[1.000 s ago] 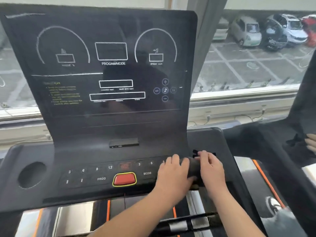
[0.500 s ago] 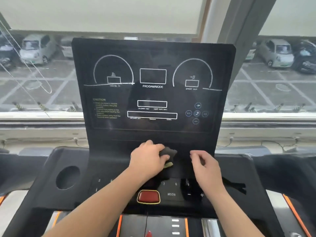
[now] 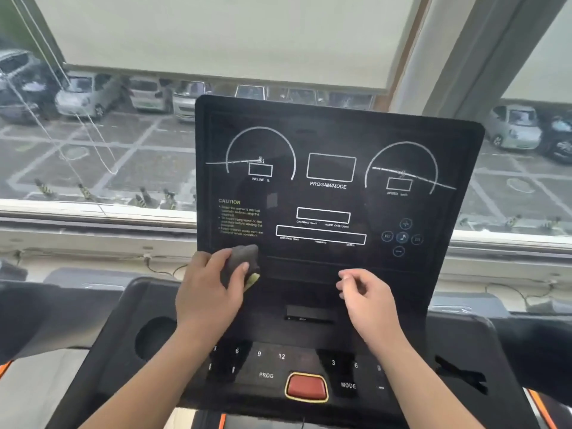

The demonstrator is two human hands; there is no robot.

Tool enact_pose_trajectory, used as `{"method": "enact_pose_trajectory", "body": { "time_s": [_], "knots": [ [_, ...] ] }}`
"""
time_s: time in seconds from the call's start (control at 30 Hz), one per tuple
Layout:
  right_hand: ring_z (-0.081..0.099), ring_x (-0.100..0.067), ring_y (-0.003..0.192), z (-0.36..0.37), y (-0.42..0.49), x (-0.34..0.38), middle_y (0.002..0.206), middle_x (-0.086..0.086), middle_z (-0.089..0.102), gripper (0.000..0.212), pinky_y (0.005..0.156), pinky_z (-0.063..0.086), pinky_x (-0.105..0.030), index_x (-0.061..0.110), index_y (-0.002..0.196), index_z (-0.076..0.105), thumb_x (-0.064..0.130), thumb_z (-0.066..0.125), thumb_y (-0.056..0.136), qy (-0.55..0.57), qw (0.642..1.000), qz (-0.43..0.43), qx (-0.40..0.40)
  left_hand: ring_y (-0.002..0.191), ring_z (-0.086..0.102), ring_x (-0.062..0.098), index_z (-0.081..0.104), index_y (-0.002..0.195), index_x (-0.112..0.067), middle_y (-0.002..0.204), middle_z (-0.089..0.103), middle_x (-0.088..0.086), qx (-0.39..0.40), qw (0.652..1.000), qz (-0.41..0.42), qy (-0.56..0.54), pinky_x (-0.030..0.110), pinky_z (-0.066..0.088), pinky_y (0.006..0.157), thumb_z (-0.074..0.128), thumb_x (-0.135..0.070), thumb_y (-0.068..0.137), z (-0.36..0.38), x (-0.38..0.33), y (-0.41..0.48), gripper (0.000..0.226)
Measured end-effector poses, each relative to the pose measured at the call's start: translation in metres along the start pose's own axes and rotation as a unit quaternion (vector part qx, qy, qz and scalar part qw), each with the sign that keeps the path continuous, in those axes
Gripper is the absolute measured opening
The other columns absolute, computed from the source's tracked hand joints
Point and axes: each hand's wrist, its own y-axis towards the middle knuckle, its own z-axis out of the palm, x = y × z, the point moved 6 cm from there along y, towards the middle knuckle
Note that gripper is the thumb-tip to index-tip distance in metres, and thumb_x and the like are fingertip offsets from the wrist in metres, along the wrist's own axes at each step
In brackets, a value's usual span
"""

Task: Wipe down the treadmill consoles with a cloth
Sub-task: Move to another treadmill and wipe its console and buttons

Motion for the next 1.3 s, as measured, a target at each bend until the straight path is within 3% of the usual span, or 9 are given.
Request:
{"method": "enact_pose_trajectory", "body": {
  "time_s": [0.13,0.5,0.6,0.7,0.83,0.93,1.03,1.17,1.3],
  "knots": [
    [0.071,-0.024,0.075,-0.014,-0.008,-0.007,0.080,0.003,0.075,0.022,0.063,0.050,-0.017,0.029,0.093,0.072,0.018,0.056,0.103,-0.001,0.999,0.015,-0.033,0.096,0.063,0.026,0.072,0.112,-0.027,0.099,0.055,-0.003,0.054,0.992,0.086,0.069,0.036,0.054,0.070,0.065,-0.049,0.094,0.033,-0.032,-0.003,0.029],
    [0.072,-0.015,0.086,-0.096,-0.009,-0.049,0.081,0.009,0.076,0.020,0.088,0.058,-0.041,0.032,0.093,0.072,0.023,0.056,0.102,0.040,0.981,0.086,-0.168,0.106,0.057,0.024,0.069,0.115,-0.023,0.113,0.056,0.002,0.139,0.942,0.262,0.155,0.038,0.051,0.081,0.049,-0.048,0.102,0.113,-0.170,-0.035,0.035],
    [0.070,-0.015,0.096,-0.117,-0.001,-0.053,0.090,0.008,0.076,0.019,0.090,0.054,-0.036,0.032,0.095,0.072,0.022,0.056,0.101,0.036,0.980,0.089,-0.172,0.103,0.059,0.026,0.070,0.113,-0.021,0.111,0.058,0.004,0.143,0.942,0.281,0.111,0.039,0.053,0.080,0.053,-0.046,0.102,0.144,-0.203,-0.053,0.033],
    [0.065,-0.008,0.098,-0.139,0.011,-0.050,0.099,0.011,0.072,0.019,0.078,0.046,-0.020,0.028,0.099,0.070,0.018,0.054,0.102,0.017,0.982,0.079,-0.168,0.102,0.060,0.027,0.072,0.115,-0.022,0.109,0.060,0.004,0.148,0.940,0.300,0.070,0.040,0.053,0.080,0.058,-0.044,0.100,0.170,-0.235,-0.066,0.030],
    [0.061,-0.002,0.099,-0.164,0.027,-0.044,0.102,0.014,0.068,0.017,0.077,0.045,-0.021,0.029,0.105,0.067,0.021,0.052,0.105,0.037,0.984,0.067,-0.162,0.116,0.055,0.025,0.064,0.129,-0.031,0.119,0.056,0.001,0.257,0.912,0.314,0.065,0.040,0.048,0.090,0.050,-0.046,0.103,0.203,-0.258,-0.088,0.033],
    [0.063,-0.009,0.100,-0.182,0.041,-0.034,0.104,0.008,0.070,0.019,0.084,0.049,-0.032,0.028,0.106,0.067,0.027,0.048,0.107,0.044,0.984,0.042,-0.166,0.100,0.058,0.025,0.065,0.119,-0.028,0.105,0.055,-0.001,0.183,0.916,0.356,0.013,0.039,0.051,0.075,0.052,-0.047,0.099,0.188,-0.277,-0.085,0.031],
    [0.066,-0.022,0.096,-0.190,0.058,-0.019,0.100,-0.006,0.072,0.034,0.087,0.054,-0.045,0.018,0.098,0.070,0.036,0.042,0.107,0.091,0.983,0.033,-0.159,0.085,0.057,0.026,0.070,0.113,-0.022,0.099,0.057,0.002,0.016,0.903,0.429,-0.033,0.039,0.051,0.065,0.056,-0.044,0.093,0.141,-0.313,-0.049,0.033],
    [0.064,-0.013,0.115,-0.180,0.086,0.007,0.120,0.007,0.071,0.041,0.104,0.049,-0.043,0.032,0.115,0.068,0.049,0.032,0.108,0.154,0.983,0.026,-0.101,0.098,0.057,0.034,0.066,0.128,-0.018,0.116,0.060,0.012,-0.141,0.889,0.435,0.015,0.046,0.050,0.078,0.067,-0.037,0.096,0.079,-0.358,0.032,0.037],
    [0.067,-0.011,0.111,-0.165,0.102,0.020,0.107,0.014,0.076,0.048,0.101,0.052,-0.041,0.038,0.104,0.074,0.053,0.029,0.105,0.135,0.990,0.023,-0.036,0.110,0.053,0.037,0.052,0.144,-0.025,0.132,0.053,0.013,-0.142,0.905,0.392,0.082,0.051,0.048,0.091,0.064,-0.044,0.098,0.080,-0.368,0.074,0.051]
  ]
}}
